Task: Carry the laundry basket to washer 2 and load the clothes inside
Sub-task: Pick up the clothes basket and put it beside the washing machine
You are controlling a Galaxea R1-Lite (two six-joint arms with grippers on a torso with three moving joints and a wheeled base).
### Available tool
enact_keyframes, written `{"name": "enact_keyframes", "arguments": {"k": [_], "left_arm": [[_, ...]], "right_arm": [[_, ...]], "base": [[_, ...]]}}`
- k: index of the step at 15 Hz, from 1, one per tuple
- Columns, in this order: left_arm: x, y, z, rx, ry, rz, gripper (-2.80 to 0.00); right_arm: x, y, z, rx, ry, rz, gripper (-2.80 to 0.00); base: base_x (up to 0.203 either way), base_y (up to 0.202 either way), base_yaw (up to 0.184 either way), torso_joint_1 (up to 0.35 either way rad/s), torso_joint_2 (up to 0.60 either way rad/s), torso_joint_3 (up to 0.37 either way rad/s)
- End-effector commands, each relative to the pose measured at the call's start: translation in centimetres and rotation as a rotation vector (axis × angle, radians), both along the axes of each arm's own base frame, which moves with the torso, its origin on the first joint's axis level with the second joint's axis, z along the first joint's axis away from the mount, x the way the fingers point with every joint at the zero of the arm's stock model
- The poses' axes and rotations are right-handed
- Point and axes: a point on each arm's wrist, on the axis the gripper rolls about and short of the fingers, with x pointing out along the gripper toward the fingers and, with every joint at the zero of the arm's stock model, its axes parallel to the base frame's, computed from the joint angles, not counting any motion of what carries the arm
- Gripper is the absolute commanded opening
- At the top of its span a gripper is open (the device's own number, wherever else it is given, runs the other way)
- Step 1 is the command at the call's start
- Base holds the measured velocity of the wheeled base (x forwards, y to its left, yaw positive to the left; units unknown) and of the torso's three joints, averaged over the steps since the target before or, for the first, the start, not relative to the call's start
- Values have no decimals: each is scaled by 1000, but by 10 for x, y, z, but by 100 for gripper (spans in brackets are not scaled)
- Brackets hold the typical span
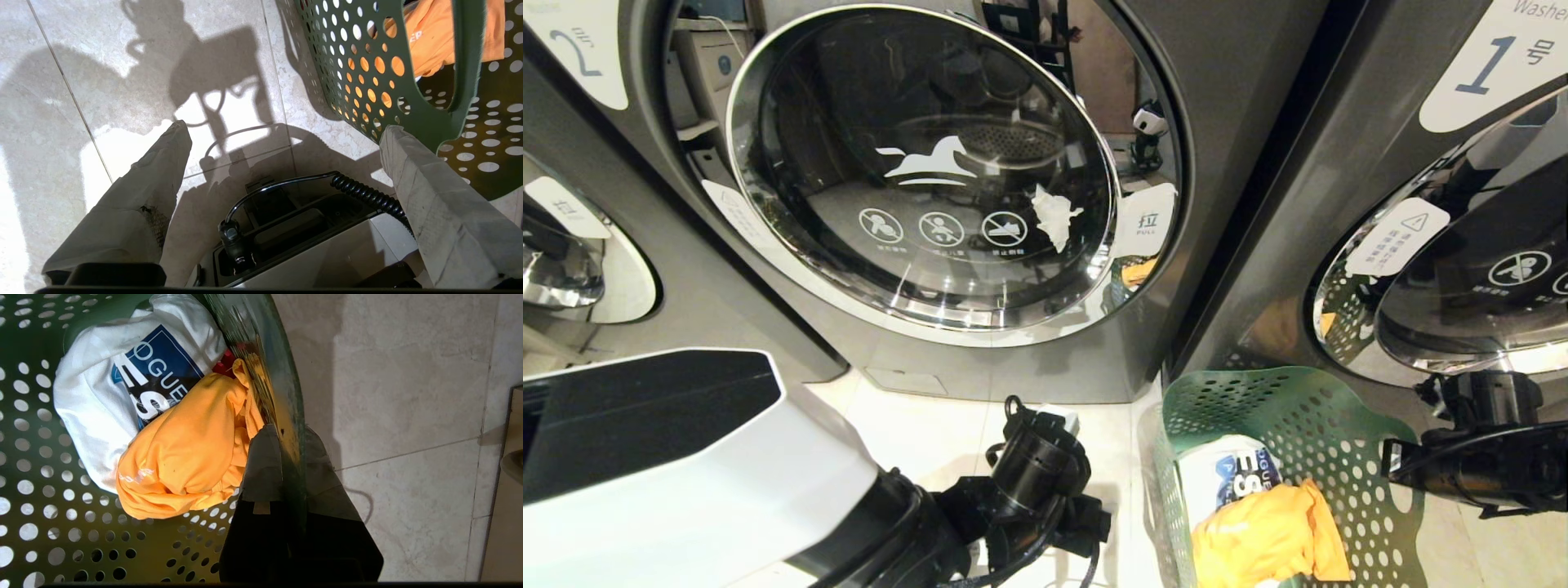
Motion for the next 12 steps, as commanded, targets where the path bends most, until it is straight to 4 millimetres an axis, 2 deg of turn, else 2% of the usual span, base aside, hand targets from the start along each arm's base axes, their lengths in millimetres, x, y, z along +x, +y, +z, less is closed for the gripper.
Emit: {"name": "enact_keyframes", "arguments": {"k": [1,7,8,12], "left_arm": [[-1,0,1,-5,-3,2,0],[-4,4,3,-4,-3,3,0],[-4,5,3,-2,-1,3,0],[-8,10,7,-3,-2,3,0]], "right_arm": [[-3,-1,1,1,4,-9,-280],[-12,-11,-5,-19,60,-74,-280],[-13,-11,-10,-14,75,-71,0],[-12,-10,-10,-11,71,-68,0]], "base": [[0,0,0,0,0,0],[0,0,0,0,0,0],[0,0,0,0,0,0],[0,0,0,0,0,0]]}}
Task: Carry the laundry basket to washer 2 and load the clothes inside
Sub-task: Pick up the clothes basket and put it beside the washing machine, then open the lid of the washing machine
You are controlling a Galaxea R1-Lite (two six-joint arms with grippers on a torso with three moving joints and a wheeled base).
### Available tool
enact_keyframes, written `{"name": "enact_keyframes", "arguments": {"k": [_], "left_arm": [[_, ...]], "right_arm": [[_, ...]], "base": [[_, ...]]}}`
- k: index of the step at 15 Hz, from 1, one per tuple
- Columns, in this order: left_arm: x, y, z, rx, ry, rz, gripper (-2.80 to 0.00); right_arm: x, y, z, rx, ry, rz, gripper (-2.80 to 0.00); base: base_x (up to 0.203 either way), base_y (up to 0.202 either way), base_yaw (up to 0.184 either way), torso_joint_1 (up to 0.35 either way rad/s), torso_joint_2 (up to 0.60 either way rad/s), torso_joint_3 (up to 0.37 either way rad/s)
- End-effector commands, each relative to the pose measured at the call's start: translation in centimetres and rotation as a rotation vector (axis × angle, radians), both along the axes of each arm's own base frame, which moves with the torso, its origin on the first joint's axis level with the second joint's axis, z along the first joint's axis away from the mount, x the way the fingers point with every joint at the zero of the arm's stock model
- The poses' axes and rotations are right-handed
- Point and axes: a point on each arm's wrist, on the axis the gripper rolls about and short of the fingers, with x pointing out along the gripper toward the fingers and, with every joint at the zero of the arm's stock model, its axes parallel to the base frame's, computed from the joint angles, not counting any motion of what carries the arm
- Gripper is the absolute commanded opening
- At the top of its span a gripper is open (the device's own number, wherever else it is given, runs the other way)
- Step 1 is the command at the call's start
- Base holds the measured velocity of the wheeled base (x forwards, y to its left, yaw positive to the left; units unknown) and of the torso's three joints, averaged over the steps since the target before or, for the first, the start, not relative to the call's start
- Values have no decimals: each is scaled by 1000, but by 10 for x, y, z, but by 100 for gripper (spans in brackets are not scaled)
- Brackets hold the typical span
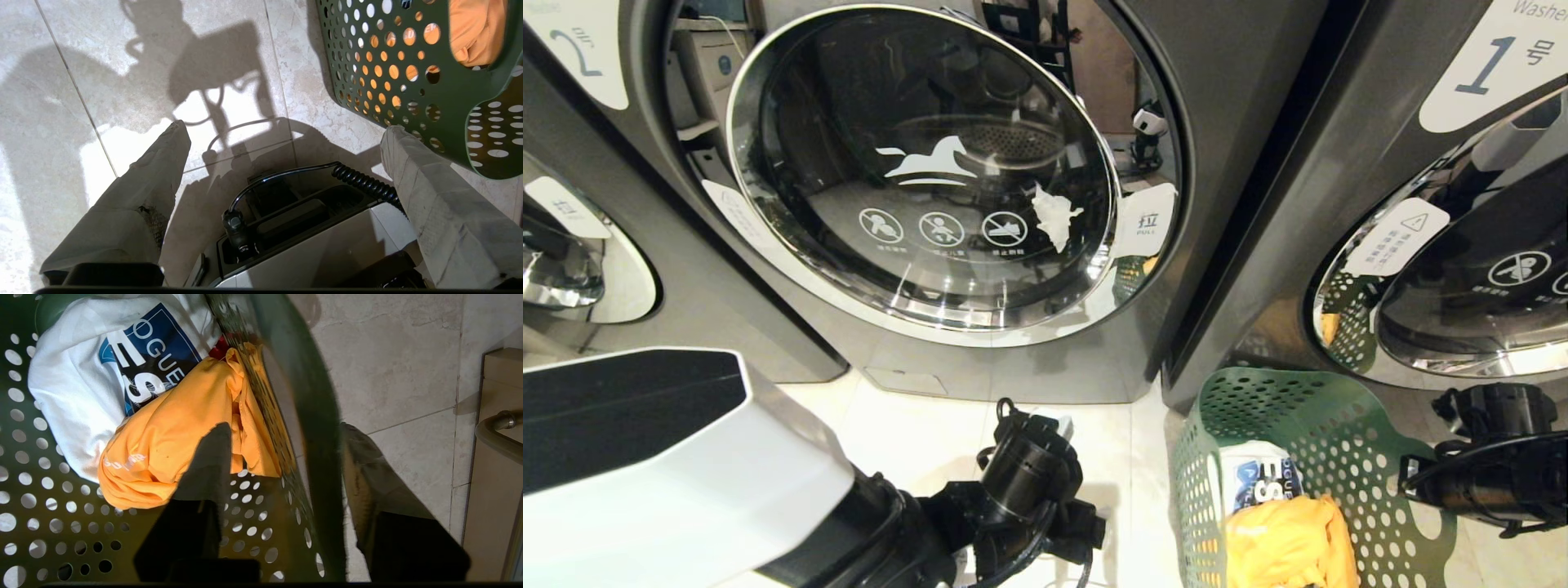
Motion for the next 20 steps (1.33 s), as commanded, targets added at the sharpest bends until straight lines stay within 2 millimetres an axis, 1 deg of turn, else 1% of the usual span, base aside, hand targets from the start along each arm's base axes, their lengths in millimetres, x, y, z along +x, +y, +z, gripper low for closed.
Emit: {"name": "enact_keyframes", "arguments": {"k": [1,3,4,6,7,8,11,14,16,17,18,20], "left_arm": [[-2,3,5,-9,-7,3,0],[-6,9,14,-20,-16,5,0],[-8,14,21,-34,-27,9,0],[-10,24,40,-62,-51,25,0],[-12,30,48,-64,-56,37,-280],[-13,36,54,-58,-63,57,-280],[-20,57,74,-55,-129,150,-280],[-36,97,103,-57,-190,263,-280],[-51,134,119,-41,-208,355,-280],[-58,156,123,-25,-211,422,-280],[-64,180,126,-3,-220,512,-280],[-78,224,120,91,-236,711,-280]], "right_arm": [[-1,1,1,-1,-1,1,0],[-4,2,12,-11,-33,2,0],[-8,3,23,-20,-68,3,0],[-19,7,59,-47,-186,30,0],[-26,10,75,-60,-242,47,0],[-32,13,87,-73,-278,66,-280],[-57,23,108,-108,-347,97,-280],[-101,36,144,-190,-508,111,-280],[-134,46,162,-280,-610,133,-280],[-149,51,167,-327,-643,141,-280],[-162,54,168,-371,-649,137,-280],[-186,59,161,-428,-611,93,-280]], "base": [[0,0,0,0,0,0],[0,0,0,0,0,0],[0,0,0,0,0,0],[0,0,0,0,0,0],[0,0,0,0,0,0],[0,0,0,0,0,0],[0,0,0,0,0,0],[0,0,0,0,0,0],[0,0,0,0,0,0],[0,0,0,0,0,0],[0,0,0,0,0,0],[0,0,0,0,0,0]]}}
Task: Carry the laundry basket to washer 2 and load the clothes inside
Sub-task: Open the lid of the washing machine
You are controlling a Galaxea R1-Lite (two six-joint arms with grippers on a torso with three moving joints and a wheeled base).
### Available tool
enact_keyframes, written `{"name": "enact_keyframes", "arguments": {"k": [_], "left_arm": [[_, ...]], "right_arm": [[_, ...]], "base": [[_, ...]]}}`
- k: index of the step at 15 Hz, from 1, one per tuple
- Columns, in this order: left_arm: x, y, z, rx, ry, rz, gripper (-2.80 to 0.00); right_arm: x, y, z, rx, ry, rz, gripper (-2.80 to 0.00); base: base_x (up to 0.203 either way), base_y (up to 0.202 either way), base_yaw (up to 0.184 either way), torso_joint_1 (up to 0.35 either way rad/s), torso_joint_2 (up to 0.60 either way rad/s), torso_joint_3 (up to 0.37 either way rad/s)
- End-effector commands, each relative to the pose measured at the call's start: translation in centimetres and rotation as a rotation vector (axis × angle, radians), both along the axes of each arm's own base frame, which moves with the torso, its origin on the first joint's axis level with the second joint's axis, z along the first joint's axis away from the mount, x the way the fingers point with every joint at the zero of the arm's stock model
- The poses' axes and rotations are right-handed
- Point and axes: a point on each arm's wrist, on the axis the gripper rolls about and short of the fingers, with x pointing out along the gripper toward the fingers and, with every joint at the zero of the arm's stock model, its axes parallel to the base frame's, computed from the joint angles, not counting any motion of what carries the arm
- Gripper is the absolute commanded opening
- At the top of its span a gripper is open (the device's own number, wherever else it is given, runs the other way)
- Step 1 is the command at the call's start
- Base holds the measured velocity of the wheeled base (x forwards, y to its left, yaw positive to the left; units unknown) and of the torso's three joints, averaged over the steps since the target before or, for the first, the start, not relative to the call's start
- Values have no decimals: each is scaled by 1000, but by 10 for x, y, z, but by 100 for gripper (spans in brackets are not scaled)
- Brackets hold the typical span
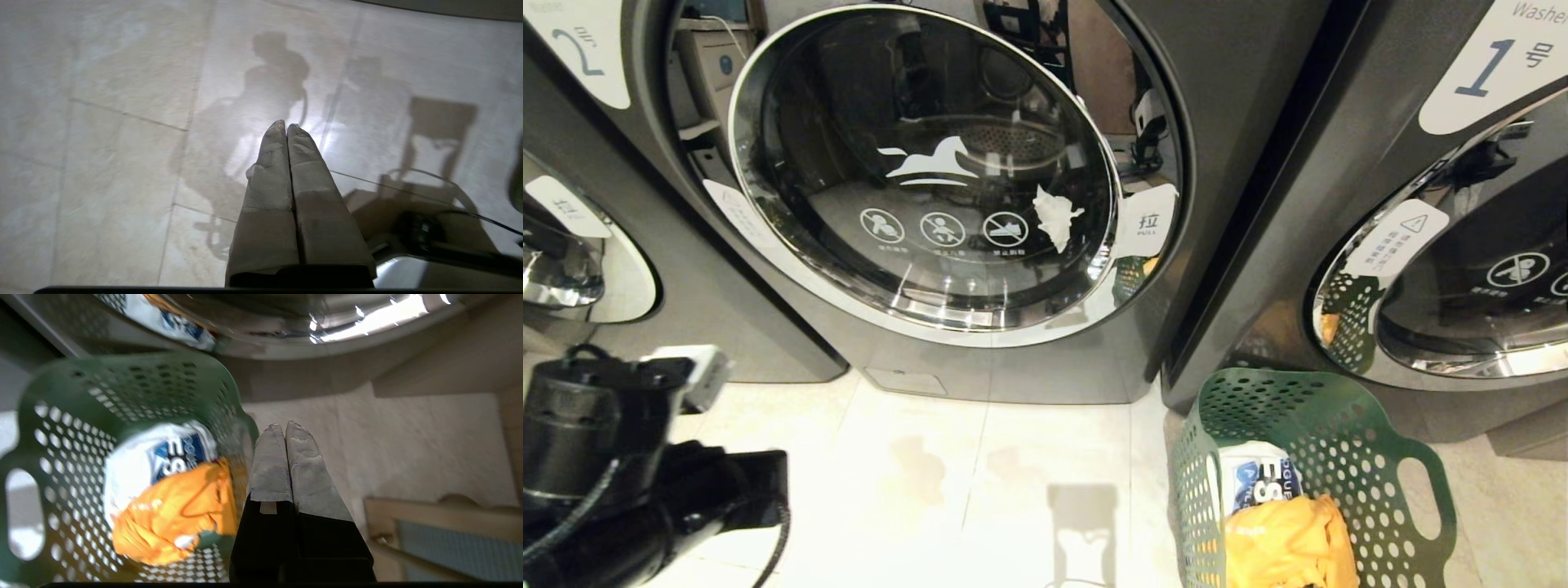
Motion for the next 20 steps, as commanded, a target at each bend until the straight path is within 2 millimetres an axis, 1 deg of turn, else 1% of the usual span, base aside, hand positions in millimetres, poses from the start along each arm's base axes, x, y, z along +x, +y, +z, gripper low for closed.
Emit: {"name": "enact_keyframes", "arguments": {"k": [1,2,3,4,5,7,8,9,10,11,13,14,17,18,20], "left_arm": [[-28,38,5,22,-80,176,-280],[-47,54,0,78,-89,266,-280],[-66,62,-5,114,-113,311,-280],[-86,66,-15,147,-132,335,-280],[-107,68,-27,157,-171,333,-280],[-139,68,-45,138,-272,265,-280],[-150,66,-55,120,-311,189,-280],[-159,63,-63,89,-336,65,-280],[-166,60,-72,52,-342,-62,-280],[-173,59,-80,39,-372,-136,-280],[-182,58,-90,43,-430,-198,-280],[-183,58,-92,42,-424,-195,-280],[-183,58,-92,38,-425,-187,-280],[-183,58,-93,39,-423,-186,-280],[-183,58,-93,32,-424,-182,-280]], "right_arm": [[-33,10,-2,-40,-67,-12,-280],[-46,14,-17,-51,-29,-3,-280],[-57,18,-30,-57,-9,31,-280],[-68,22,-44,-55,19,74,-280],[-80,27,-54,-57,18,110,-280],[-104,34,-76,-69,56,160,-280],[-115,38,-88,-62,106,192,-280],[-122,40,-99,-46,167,225,-280],[-124,41,-101,-36,178,252,-280],[-124,41,-101,-29,170,256,-280],[-124,41,-101,-4,167,245,-280],[-124,40,-100,-1,171,256,-280],[-120,39,-100,3,229,401,-280],[-120,39,-100,5,239,426,-280],[-126,39,-100,-12,165,424,-280]], "base": [[0,0,0,0,0,0],[0,0,0,0,0,0],[0,0,0,0,0,0],[0,0,0,0,0,0],[0,0,0,0,0,0],[0,0,0,0,0,0],[0,0,0,0,0,0],[0,0,0,0,0,0],[0,0,0,0,0,0],[0,0,0,0,0,0],[0,0,0,0,0,0],[0,0,0,0,0,0],[0,0,0,0,0,0],[0,0,0,0,0,0],[0,0,0,0,0,0]]}}
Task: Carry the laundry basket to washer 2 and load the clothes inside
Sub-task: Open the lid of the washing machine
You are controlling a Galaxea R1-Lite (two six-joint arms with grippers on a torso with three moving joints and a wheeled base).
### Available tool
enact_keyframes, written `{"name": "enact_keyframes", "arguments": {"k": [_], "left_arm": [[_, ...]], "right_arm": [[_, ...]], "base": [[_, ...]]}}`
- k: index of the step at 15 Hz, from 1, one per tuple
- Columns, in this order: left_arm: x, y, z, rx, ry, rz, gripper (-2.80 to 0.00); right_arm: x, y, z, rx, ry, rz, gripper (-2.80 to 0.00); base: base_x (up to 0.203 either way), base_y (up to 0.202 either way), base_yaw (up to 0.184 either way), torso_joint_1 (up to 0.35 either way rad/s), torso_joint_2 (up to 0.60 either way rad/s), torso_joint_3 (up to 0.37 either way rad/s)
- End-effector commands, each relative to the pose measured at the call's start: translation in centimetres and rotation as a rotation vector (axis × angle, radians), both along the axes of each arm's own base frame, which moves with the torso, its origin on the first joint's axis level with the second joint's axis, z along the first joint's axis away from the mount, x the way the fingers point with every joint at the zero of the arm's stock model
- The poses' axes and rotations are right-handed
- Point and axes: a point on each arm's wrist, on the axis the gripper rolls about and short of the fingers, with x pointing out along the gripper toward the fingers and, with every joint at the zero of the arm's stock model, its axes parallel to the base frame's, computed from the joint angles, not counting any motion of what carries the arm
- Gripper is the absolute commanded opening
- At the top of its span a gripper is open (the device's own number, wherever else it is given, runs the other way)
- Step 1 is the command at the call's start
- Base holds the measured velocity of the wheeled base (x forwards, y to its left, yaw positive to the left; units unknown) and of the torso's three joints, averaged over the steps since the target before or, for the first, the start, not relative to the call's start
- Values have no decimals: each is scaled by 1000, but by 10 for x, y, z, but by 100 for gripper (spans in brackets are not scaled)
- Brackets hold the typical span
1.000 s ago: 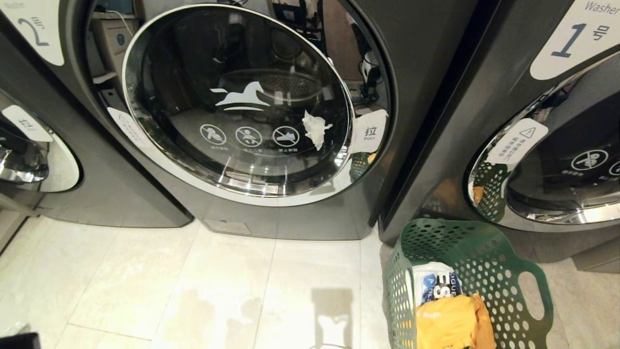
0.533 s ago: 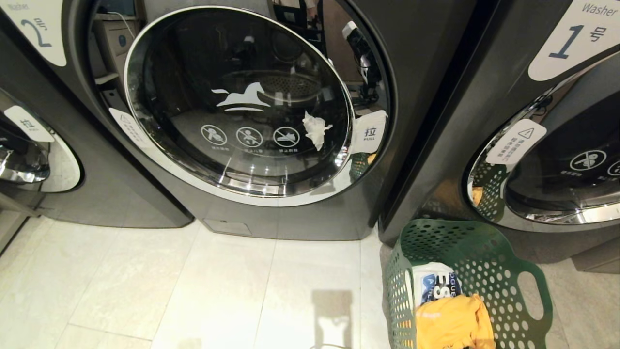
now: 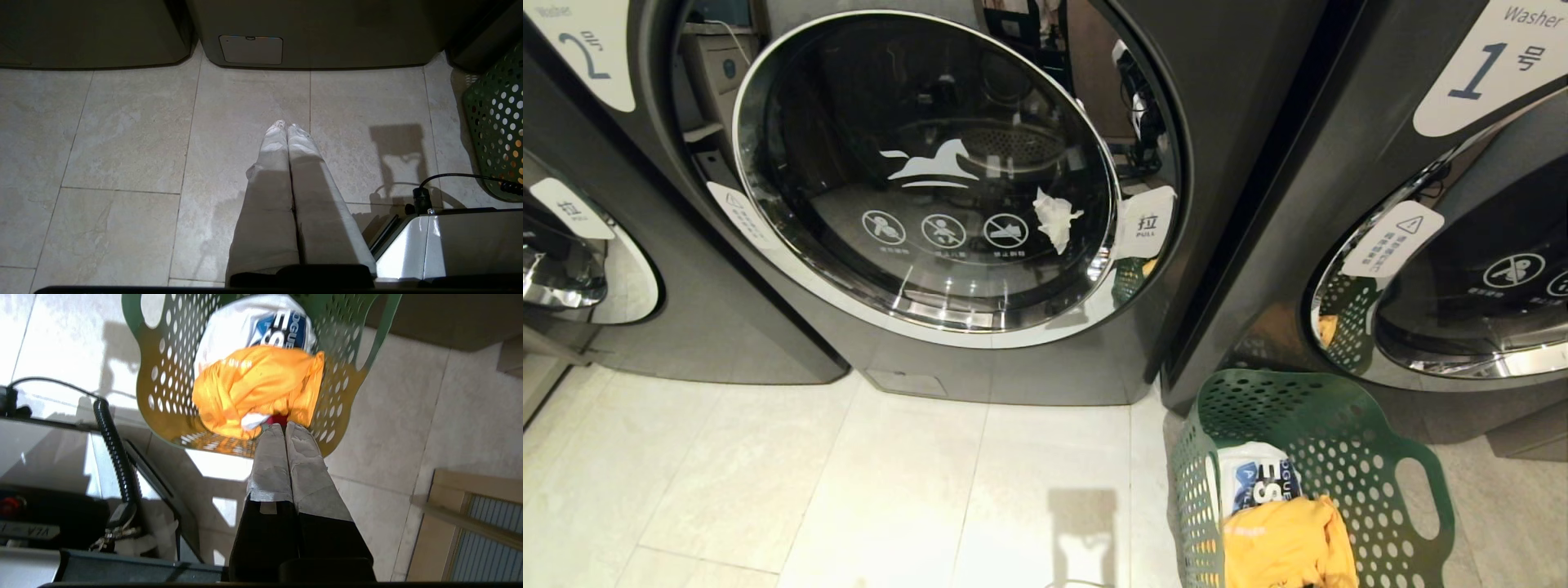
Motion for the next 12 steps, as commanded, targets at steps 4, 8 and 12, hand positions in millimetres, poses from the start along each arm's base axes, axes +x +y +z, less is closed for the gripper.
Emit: {"name": "enact_keyframes", "arguments": {"k": [4,8,12], "left_arm": [[0,0,0,-36,2,5,-280],[0,0,0,-31,1,21,-280],[0,0,0,-28,-2,21,-280]], "right_arm": [[-21,0,-4,-25,-262,9,-280],[-23,-1,-6,38,-287,-16,-280],[-23,-1,-7,38,-289,-15,-280]], "base": [[0,0,0,0,0,0],[0,0,0,0,0,0],[0,0,0,0,0,0]]}}
